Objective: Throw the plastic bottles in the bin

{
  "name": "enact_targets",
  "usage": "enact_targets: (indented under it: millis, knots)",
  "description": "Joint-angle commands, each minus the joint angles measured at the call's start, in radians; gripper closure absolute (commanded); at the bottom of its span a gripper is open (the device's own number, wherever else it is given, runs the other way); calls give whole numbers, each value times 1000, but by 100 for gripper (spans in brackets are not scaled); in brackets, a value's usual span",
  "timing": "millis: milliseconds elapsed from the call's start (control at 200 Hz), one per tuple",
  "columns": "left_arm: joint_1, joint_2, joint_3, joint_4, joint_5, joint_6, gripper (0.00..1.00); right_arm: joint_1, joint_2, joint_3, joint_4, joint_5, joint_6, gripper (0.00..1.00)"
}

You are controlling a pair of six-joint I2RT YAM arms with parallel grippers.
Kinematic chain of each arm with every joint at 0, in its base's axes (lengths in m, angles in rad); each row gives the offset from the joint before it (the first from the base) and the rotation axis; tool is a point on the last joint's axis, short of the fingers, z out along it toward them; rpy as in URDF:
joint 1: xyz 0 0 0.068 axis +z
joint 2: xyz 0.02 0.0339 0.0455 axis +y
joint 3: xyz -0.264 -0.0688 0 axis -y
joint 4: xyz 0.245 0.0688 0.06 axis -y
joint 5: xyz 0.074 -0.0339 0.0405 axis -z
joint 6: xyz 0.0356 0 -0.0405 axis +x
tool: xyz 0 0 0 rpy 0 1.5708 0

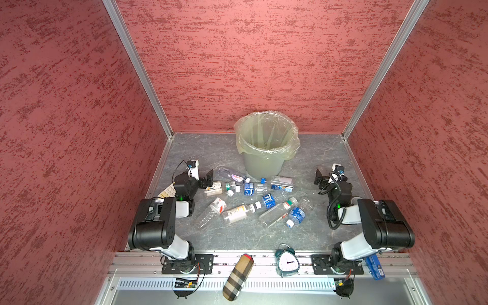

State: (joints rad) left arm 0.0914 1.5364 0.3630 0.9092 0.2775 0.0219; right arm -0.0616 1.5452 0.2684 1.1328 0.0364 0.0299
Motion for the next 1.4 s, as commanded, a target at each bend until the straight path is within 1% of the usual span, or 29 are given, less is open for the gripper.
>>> enact_targets:
  millis: [0, 55, 130, 195, 286, 381, 421, 476, 531, 561, 581, 606, 666, 681, 736, 797, 867, 942, 967, 1052, 1132, 1212, 1318, 1393]
  knots:
    - [13, -25, -50, 90, -61, -41, 1, 3, 1, -2, 51, 47, 17, 1]
    - [12, -46, -75, 117, -72, -44, 1, 5, -7, -21, 82, 59, 19, 1]
    - [11, -97, -106, 130, -133, -67, 1, 5, -39, -27, 65, 68, 20, 1]
    - [11, -170, -121, 89, -172, -77, 1, 6, -84, -16, 8, 76, 23, 1]
    - [2, -286, -125, -18, -245, -81, 1, 8, -167, 11, -101, 122, 38, 1]
    - [-27, -411, -140, -78, -326, -75, 0, 15, -228, 59, -231, 211, 58, 1]
    - [-42, -462, -140, -111, -367, -96, 1, 17, -254, 96, -322, 261, 95, 1]
    - [-61, -526, -126, -188, -413, -144, 1, 17, -276, 178, -485, 360, 206, 1]
    - [-87, -577, -105, -277, -464, -180, 1, 19, -285, 286, -707, 455, 329, 1]
    - [-106, -602, -93, -323, -492, -204, 1, 18, -286, 346, -842, 505, 417, 1]
    - [-119, -619, -88, -347, -503, -220, 1, 17, -287, 383, -924, 521, 458, 1]
    - [-136, -642, -86, -373, -507, -241, 1, 18, -290, 422, -1000, 527, 480, 1]
    - [-170, -697, -83, -422, -498, -304, 1, 25, -314, 458, -1098, 530, 496, 1]
    - [-180, -710, -78, -472, -492, -324, 1, 24, -327, 452, -1099, 528, 492, 1]
    - [-205, -763, -45, -608, -468, -373, 1, 26, -372, 426, -1095, 486, 449, 1]
    - [-241, -808, -14, -733, -448, -415, 0, 29, -416, 418, -1129, 438, 407, 1]
    - [-280, -849, -6, -817, -407, -442, 1, 29, -444, 434, -1200, 353, 360, 1]
    - [-322, -885, 1, -913, -380, -465, 1, 28, -429, 475, -1287, 229, 312, 1]
    - [-337, -894, -1, -932, -367, -457, 1, 29, -415, 494, -1326, 205, 311, 1]
    - [-390, -921, -5, -1016, -374, -440, 1, 28, -351, 550, -1425, 128, 309, 1]
    - [-438, -947, -19, -1073, -389, -431, 1, 32, -308, 565, -1472, 120, 310, 1]
    - [-463, -978, -43, -1103, -381, -433, 1, 32, -290, 554, -1485, 144, 315, 1]
    - [-470, -1030, -69, -1104, -336, -424, 1, 32, -238, 551, -1490, 155, 317, 1]
    - [-470, -1048, -76, -1100, -334, -419, 1, 32, -191, 553, -1487, 157, 315, 1]
